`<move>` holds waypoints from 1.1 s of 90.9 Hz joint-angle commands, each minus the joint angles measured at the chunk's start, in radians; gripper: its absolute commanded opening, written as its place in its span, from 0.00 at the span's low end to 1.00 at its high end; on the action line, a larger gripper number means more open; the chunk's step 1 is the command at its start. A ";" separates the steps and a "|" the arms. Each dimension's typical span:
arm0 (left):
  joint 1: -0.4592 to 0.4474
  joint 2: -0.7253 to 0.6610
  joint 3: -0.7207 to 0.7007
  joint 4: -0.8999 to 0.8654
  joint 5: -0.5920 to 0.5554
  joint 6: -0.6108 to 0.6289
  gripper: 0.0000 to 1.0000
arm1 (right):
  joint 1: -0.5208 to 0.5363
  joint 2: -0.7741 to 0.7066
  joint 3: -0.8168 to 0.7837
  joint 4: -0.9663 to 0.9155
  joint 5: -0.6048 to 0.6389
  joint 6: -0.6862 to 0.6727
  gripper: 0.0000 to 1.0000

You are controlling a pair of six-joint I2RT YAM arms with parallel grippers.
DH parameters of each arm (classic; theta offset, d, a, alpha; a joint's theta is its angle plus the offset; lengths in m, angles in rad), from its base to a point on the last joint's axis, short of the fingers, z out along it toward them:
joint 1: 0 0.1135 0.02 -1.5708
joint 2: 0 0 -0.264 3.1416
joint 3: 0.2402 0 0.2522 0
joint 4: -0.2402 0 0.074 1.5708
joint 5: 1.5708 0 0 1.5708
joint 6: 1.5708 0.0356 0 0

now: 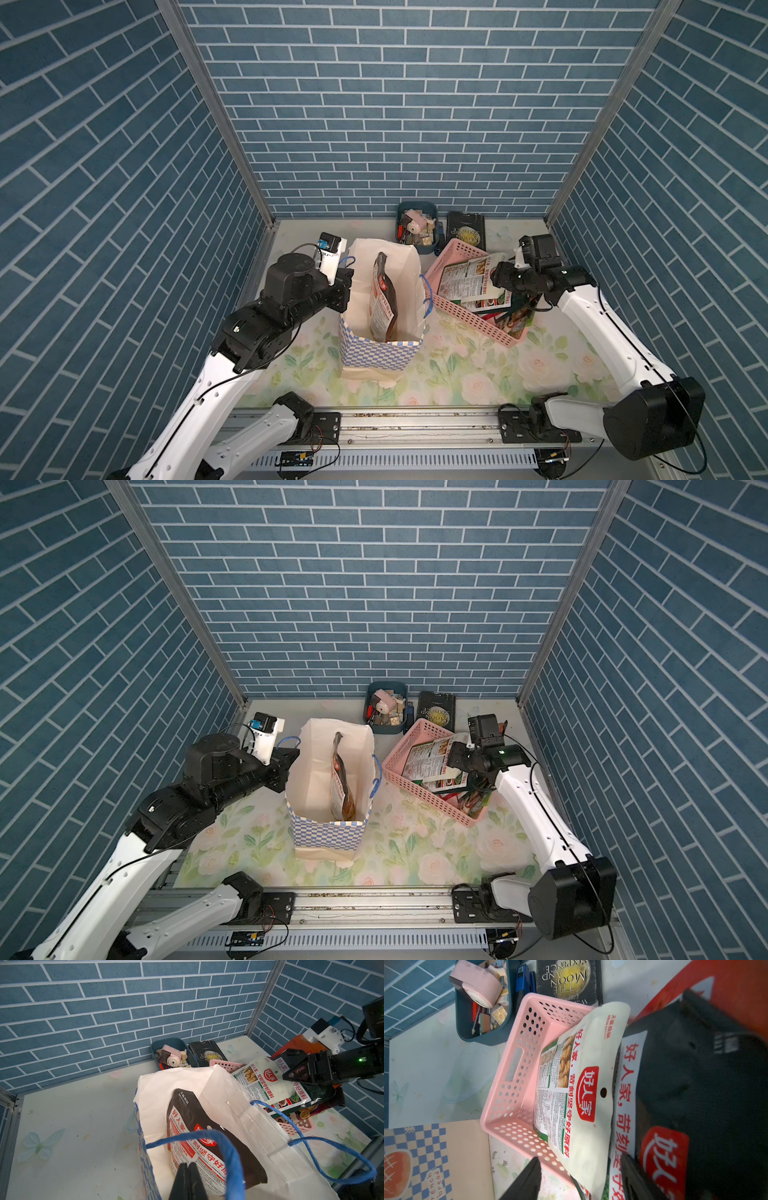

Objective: Place the condiment packets inside the bag
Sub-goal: Pick up the condiment packet from the storage box.

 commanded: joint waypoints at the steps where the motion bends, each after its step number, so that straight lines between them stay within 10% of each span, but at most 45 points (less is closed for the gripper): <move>1: 0.006 -0.008 -0.002 0.030 0.011 0.001 0.00 | 0.000 -0.010 -0.012 -0.025 0.035 0.019 0.63; 56: 0.007 -0.012 -0.012 0.039 0.007 -0.005 0.00 | 0.002 0.013 -0.172 0.318 -0.168 0.160 0.57; 66: 0.006 -0.011 -0.014 0.038 0.009 -0.005 0.00 | 0.001 0.047 -0.186 0.350 -0.132 0.170 0.49; 83: 0.006 -0.008 -0.009 0.036 0.006 -0.009 0.00 | 0.001 0.054 -0.162 0.378 -0.101 0.182 0.00; 100: 0.007 -0.005 -0.009 0.034 0.005 -0.011 0.00 | 0.005 -0.014 -0.059 0.368 -0.104 0.144 0.00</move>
